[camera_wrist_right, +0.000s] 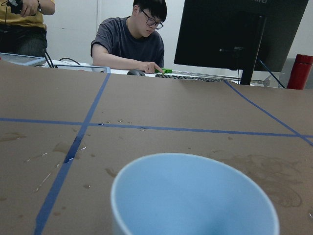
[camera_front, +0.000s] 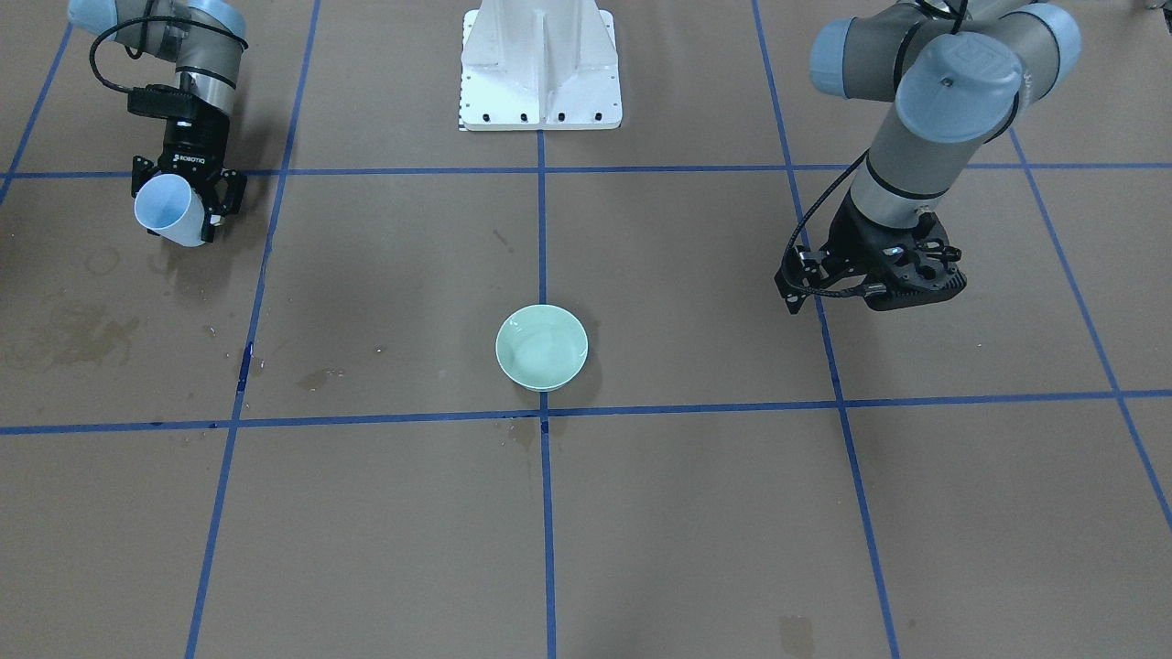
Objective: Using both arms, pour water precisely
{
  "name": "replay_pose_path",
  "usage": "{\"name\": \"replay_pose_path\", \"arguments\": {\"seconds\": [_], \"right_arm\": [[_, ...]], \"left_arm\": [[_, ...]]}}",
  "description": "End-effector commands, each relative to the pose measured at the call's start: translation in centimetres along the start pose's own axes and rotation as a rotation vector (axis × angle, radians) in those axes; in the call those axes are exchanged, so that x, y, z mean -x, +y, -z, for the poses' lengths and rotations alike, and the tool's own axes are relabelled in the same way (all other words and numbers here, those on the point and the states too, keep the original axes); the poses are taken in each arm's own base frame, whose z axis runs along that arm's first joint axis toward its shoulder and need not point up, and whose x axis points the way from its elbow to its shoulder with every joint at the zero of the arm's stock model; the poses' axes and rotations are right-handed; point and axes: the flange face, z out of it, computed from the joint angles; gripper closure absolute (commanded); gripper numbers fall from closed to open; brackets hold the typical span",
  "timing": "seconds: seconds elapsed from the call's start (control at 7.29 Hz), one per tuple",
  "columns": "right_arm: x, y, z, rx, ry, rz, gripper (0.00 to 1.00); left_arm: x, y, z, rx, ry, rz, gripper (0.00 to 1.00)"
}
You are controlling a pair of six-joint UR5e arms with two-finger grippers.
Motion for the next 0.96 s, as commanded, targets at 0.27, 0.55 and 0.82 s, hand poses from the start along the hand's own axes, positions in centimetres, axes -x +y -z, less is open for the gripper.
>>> {"name": "replay_pose_path", "arguments": {"seconds": [0.27,0.55,0.82], "right_arm": [[-0.15,0.17,-0.09,-0.007,-0.003,0.005,0.02],[-0.23,0.15,-0.11,-0.009,-0.004,0.006,0.01],[0.01,0.20,0.13,-0.011,-0.013,0.006,0.01]], "left_arm": [[0.02,-0.04,0.11,-0.002,0.001,0.000,0.00],[0.02,-0.04,0.11,-0.002,0.001,0.000,0.00],[0.12,-0.03,0.05,0.000,-0.001,0.002,0.00]]}}
